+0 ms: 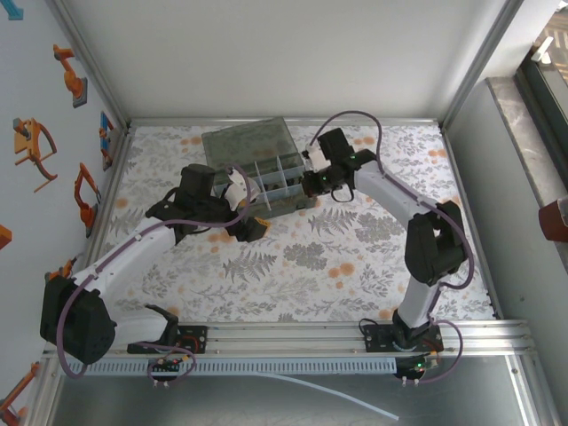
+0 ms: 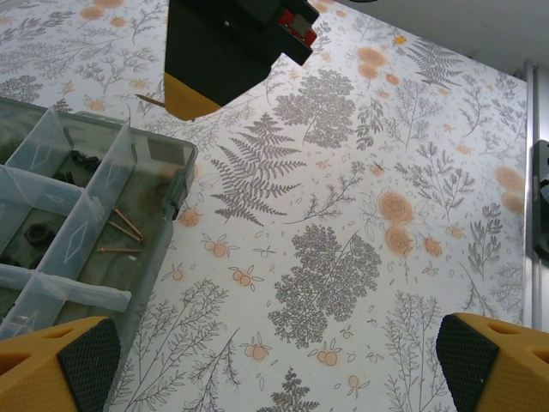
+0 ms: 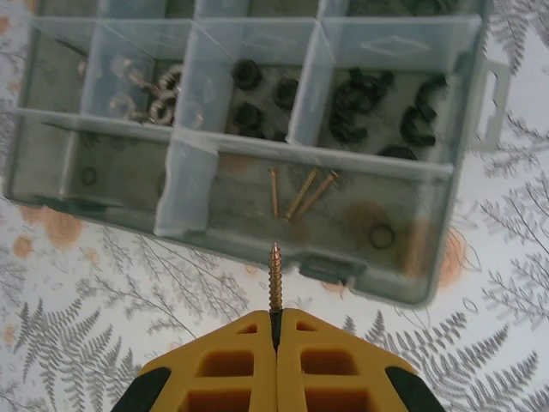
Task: Sort the screws and nuts into containers
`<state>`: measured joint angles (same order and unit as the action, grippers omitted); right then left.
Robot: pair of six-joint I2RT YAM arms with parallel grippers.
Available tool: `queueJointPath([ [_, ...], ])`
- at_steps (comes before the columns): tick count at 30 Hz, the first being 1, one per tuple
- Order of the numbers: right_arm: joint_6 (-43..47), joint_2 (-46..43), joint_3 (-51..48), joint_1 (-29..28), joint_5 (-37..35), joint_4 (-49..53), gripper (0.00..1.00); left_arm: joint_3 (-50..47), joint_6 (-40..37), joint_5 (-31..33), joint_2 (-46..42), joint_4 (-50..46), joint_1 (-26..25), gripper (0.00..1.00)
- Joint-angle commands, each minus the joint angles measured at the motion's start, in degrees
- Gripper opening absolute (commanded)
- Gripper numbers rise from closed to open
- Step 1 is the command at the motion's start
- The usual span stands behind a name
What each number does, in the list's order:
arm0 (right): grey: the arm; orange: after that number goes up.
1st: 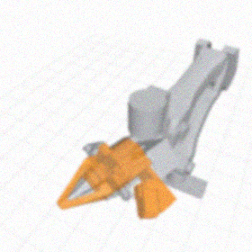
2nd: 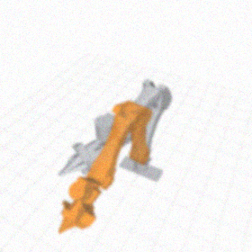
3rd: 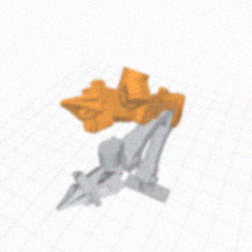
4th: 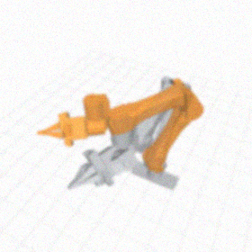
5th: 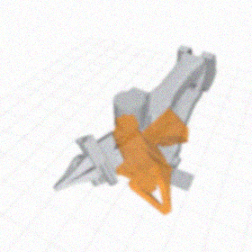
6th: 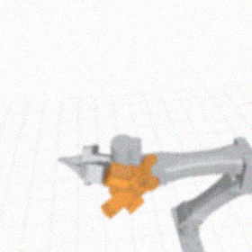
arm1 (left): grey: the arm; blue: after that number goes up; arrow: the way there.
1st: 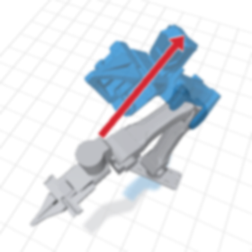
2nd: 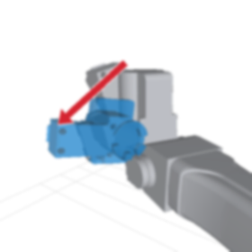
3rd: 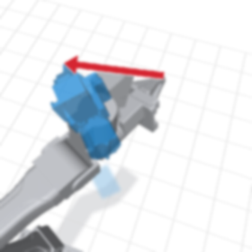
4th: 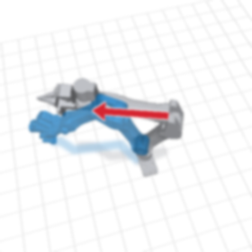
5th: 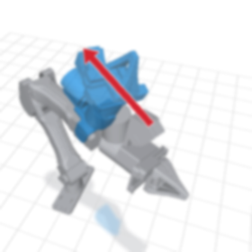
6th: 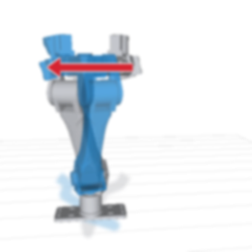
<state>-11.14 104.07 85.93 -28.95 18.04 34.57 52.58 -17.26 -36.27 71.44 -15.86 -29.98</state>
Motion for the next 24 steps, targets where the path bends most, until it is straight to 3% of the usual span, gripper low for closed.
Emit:
queueJointPath([
  [1,-1.7,5.0,3.1,-1.4,2.7,-0.1,0.0,-0.4,-1.5,0.5,-1.6,-0.3,0.1,0.97],
  [11,-2.2,13.5,11.4,-5.3,4.7,0.8,0.0,-0.6,-2.3,2.8,-2.1,-0.6,0.4,0.97],
  [24,-1.1,12.0,11.6,-5.4,0.2,1.0,0.23,-0.7,-2.1,4.3,-2.7,0.1,0.7,0.97],
])
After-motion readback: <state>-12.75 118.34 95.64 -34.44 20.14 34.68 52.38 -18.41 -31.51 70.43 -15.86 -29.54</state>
